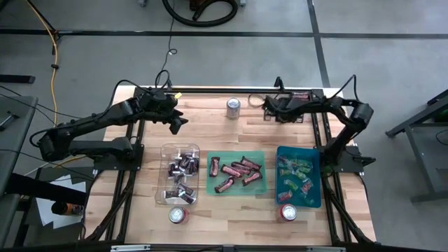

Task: Organize candy in baskets
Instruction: Put the brown white chocolate bar into the transparent bin

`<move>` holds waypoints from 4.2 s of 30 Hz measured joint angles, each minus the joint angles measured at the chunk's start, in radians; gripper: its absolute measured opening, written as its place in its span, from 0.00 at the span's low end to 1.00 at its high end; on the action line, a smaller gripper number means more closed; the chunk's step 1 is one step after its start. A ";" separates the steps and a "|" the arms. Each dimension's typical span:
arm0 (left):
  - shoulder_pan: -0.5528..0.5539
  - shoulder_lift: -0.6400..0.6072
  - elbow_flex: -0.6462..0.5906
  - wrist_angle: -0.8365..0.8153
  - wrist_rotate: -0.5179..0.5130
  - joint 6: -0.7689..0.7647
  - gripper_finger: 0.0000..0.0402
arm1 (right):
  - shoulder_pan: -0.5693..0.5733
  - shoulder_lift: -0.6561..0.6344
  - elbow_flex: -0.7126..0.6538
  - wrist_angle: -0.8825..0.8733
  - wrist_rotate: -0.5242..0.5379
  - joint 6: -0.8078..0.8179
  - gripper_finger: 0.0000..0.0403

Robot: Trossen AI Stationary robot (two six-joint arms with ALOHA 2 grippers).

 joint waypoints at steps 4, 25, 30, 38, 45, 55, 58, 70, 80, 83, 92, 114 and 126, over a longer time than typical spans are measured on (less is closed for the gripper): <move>0.000 0.000 0.000 0.000 -0.001 -0.017 0.55 | 0.116 -0.073 -0.003 -0.003 -0.035 0.016 0.00; 0.000 0.000 0.000 0.139 -0.001 -0.044 0.55 | 0.162 -0.505 0.000 0.041 -0.089 -0.153 0.02; 0.000 0.000 0.000 0.149 -0.005 -0.046 0.55 | 0.136 -0.398 0.000 0.033 -0.074 -0.033 0.17; 0.000 0.000 0.000 0.146 -0.011 -0.070 0.55 | 0.071 -0.185 0.000 0.031 -0.144 0.095 0.55; 0.001 0.000 0.000 0.147 -0.016 -0.069 0.55 | 0.059 -0.071 0.000 0.048 -0.144 0.185 0.65; 0.001 0.000 0.000 0.146 -0.075 -0.069 0.55 | 0.061 0.008 0.005 0.055 -0.083 0.225 0.59; 0.001 0.000 0.000 0.146 -0.076 -0.069 0.55 | 0.061 0.008 0.003 0.039 -0.069 0.224 0.44; 0.001 0.000 0.000 0.153 -0.077 -0.108 0.55 | 0.123 -0.099 0.031 0.060 -0.013 0.063 0.08; -0.017 0.025 0.000 0.470 -0.062 -0.135 0.55 | 0.171 -0.379 0.112 0.522 -0.042 -0.331 0.04; -0.052 0.054 0.000 0.621 -0.061 -0.070 0.55 | 0.176 -0.386 0.149 0.629 -0.110 -0.421 0.02; -0.208 0.195 0.001 0.945 -0.070 0.087 0.55 | 0.277 -0.277 0.328 0.732 -0.258 -0.650 0.03; -0.270 0.267 0.068 0.982 -0.035 0.000 0.55 | 0.358 -0.150 0.505 0.704 -0.374 -0.861 0.03; -0.270 0.267 0.068 0.992 0.016 -0.025 0.55 | 0.381 -0.081 0.505 0.811 -0.468 -0.931 0.03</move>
